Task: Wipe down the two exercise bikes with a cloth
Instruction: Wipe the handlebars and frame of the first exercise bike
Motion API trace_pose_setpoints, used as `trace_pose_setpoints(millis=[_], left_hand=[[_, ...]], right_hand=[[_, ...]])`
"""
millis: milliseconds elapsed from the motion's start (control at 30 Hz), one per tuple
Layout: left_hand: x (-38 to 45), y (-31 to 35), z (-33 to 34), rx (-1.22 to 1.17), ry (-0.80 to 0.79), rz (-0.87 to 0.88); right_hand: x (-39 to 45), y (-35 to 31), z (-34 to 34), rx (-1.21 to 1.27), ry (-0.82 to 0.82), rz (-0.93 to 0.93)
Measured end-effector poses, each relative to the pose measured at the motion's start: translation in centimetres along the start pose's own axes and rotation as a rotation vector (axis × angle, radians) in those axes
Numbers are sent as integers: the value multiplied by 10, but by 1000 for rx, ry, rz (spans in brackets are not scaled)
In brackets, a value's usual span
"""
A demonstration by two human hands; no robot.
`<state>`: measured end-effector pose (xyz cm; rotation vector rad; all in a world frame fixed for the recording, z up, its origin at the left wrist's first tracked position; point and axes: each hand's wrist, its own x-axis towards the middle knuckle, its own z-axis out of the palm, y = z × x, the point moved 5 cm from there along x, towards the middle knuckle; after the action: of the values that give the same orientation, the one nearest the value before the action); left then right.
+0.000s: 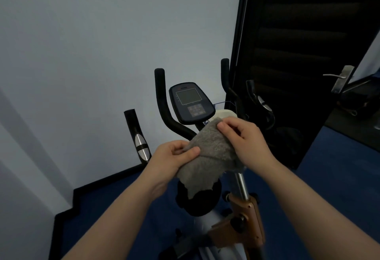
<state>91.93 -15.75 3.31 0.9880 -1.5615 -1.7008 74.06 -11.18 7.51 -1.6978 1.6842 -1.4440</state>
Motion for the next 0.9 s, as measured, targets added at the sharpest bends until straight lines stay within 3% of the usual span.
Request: trace_pose_setpoints(millis=[133, 267, 333, 433, 500, 600, 667, 800, 900], left_hand=[[2, 0, 5, -224, -77, -126], [1, 7, 5, -296, -65, -144], [1, 9, 1, -286, -17, -115], [-1, 7, -8, -236, 22, -81], [-3, 9, -8, -206, -26, -60], [-5, 12, -6, -208, -91, -22], [-5, 10, -7, -118, -63, 17], [-8, -8, -22, 272, 238, 191], [-11, -31, -23, 313, 336, 245]], right_hand=[[-6, -15, -2, -125, 59, -166], [-33, -26, 20, -330, -27, -330], [-44, -25, 27, -263, -92, -340], [-43, -13, 21, 113, -38, -162], [-39, -3, 19, 208, -24, -27], [-41, 9, 35, 398, -274, 204], [-46, 12, 39, 442, -311, 244], [-57, 24, 39, 190, -127, 220], [-70, 26, 30, -66, 198, 108]])
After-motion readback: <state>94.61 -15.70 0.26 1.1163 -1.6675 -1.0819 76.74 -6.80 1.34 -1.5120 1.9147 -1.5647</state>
